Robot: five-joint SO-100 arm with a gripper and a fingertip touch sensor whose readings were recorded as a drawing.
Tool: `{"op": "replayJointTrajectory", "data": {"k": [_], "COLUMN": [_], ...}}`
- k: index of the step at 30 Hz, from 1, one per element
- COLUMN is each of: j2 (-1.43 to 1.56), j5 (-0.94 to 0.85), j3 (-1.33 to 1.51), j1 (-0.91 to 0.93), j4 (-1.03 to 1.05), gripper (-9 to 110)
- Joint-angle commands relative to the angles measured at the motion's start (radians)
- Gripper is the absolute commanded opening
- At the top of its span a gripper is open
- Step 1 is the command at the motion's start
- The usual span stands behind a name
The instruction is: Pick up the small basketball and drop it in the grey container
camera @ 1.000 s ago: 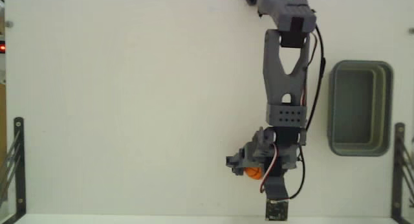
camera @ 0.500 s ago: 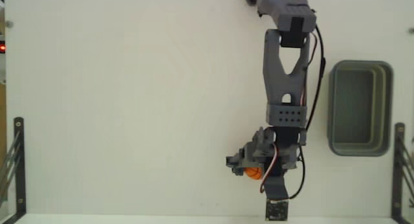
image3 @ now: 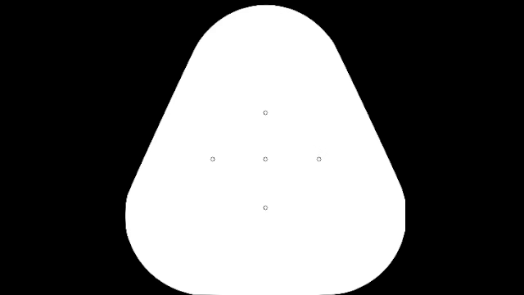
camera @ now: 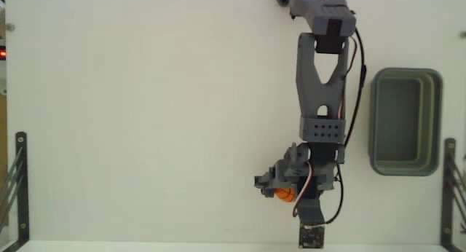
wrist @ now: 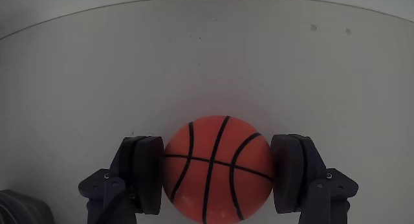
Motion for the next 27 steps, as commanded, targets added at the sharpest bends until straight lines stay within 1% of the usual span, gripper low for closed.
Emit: {"op": "replayJointTrajectory", "data": {"k": [1, 10, 27], "j2": [0.043, 0.043, 0.043], "j5": [0.005, 0.005, 0.005], "j3": [0.002, 0.002, 0.002], "j1": [-0.006, -0.006, -0.006], "j4": [-0.006, -0.006, -0.006], "gripper": [103, 101, 100]}}
